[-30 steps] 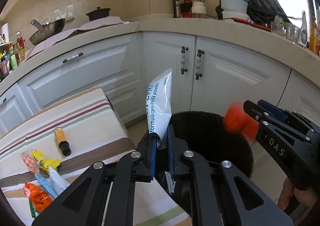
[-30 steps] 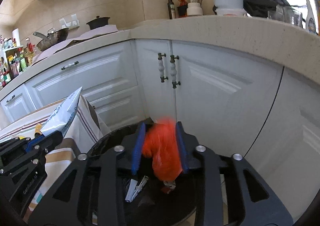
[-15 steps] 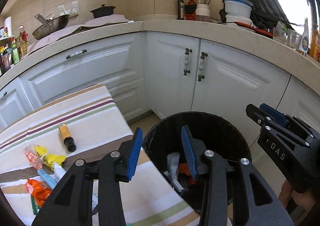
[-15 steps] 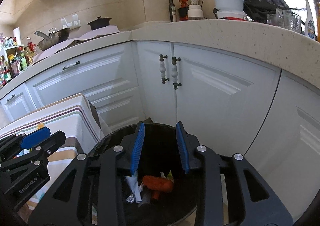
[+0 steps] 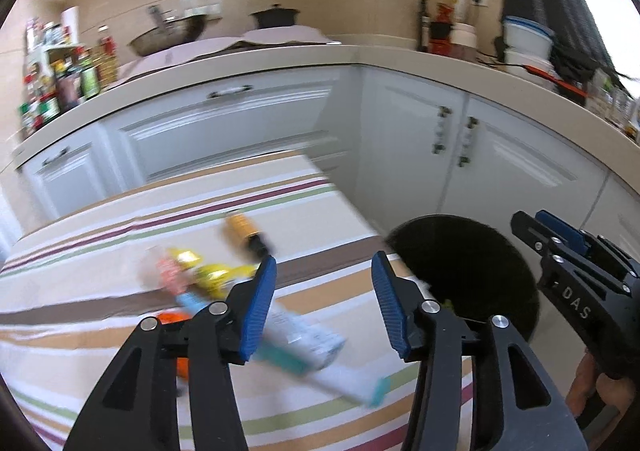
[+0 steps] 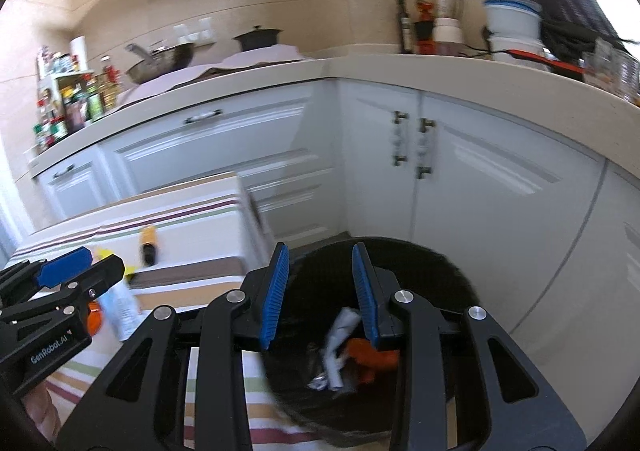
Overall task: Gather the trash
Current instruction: 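Return both tools from the bin to the trash on the table, then grasp the white toothpaste tube with the right tool while left grasps the green spray can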
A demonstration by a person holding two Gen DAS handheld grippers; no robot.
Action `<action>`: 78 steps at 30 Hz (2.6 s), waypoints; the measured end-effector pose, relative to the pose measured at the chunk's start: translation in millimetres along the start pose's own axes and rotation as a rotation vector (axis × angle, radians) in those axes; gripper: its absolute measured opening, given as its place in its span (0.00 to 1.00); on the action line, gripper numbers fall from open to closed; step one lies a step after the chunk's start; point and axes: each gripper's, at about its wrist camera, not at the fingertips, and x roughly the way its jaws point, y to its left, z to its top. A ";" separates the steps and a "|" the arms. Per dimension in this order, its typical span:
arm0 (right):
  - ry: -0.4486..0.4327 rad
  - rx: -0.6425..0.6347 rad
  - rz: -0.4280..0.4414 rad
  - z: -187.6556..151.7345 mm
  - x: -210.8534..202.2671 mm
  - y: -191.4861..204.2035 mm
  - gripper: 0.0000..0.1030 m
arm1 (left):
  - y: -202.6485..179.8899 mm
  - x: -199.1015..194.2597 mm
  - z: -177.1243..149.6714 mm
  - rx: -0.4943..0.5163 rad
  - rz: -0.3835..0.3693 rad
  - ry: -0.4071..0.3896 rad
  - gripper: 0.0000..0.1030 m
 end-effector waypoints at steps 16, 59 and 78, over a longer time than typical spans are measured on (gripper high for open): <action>0.077 -0.138 0.173 -15.8 2.8 101.4 0.32 | 110.5 -27.9 -45.5 -0.152 0.202 0.059 0.50; 0.311 -0.335 0.209 -39.8 51.1 170.2 0.24 | 171.9 -27.4 -71.4 -0.245 0.247 0.109 0.50; 0.226 -0.246 0.202 -28.6 37.6 152.0 0.18 | 167.3 -24.1 -70.6 -0.240 0.237 0.116 0.50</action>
